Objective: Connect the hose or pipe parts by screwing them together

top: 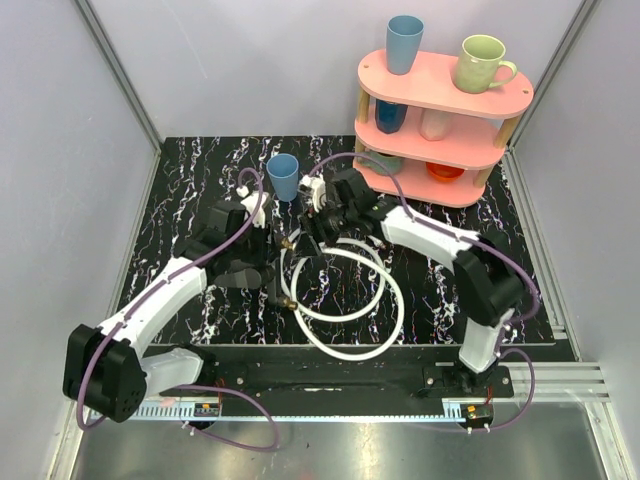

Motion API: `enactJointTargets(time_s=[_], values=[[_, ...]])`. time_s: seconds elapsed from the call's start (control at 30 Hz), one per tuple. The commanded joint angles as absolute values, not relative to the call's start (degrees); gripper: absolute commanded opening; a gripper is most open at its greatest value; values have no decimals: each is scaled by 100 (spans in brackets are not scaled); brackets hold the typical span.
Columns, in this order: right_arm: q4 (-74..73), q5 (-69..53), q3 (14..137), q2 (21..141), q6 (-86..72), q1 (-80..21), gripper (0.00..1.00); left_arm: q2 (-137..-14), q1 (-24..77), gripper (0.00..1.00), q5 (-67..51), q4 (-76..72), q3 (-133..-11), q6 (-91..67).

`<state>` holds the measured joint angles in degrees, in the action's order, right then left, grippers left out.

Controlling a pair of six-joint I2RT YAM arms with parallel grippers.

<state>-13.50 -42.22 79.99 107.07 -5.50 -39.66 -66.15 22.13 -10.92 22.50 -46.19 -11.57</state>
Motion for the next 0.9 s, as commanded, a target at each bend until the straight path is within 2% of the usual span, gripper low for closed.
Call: enactJointTargets(time_s=[0.0,0.1,0.13,0.23,0.4,0.73,0.87], values=[[-547,-2814,7095,9408,586,-4016,80,-6635,2250,0,-1661,1730,-5317,-1274],[234,-2295,6321,8652,1445,-4139,95,-6916,2206,0,-1784,2011,-5510,-1274],[350,-2042,6171,8483,1737,-4201,96,-6978,2189,0,-1871,2074,-5589,-1274],[781,-1611,5565,7938,3248,-4666,97,-7180,2145,0,-2003,2267,-5669,-1283],[2398,-582,4404,7611,5550,-5570,97,-7426,2004,0,-2355,2460,-5766,-1301],[2785,983,4632,8744,7514,-6240,86,-7620,1907,0,-2900,2602,-5871,-1283],[3084,1213,4790,9184,7866,-6319,73,-7664,1907,0,-2979,2646,-5897,-1257]])
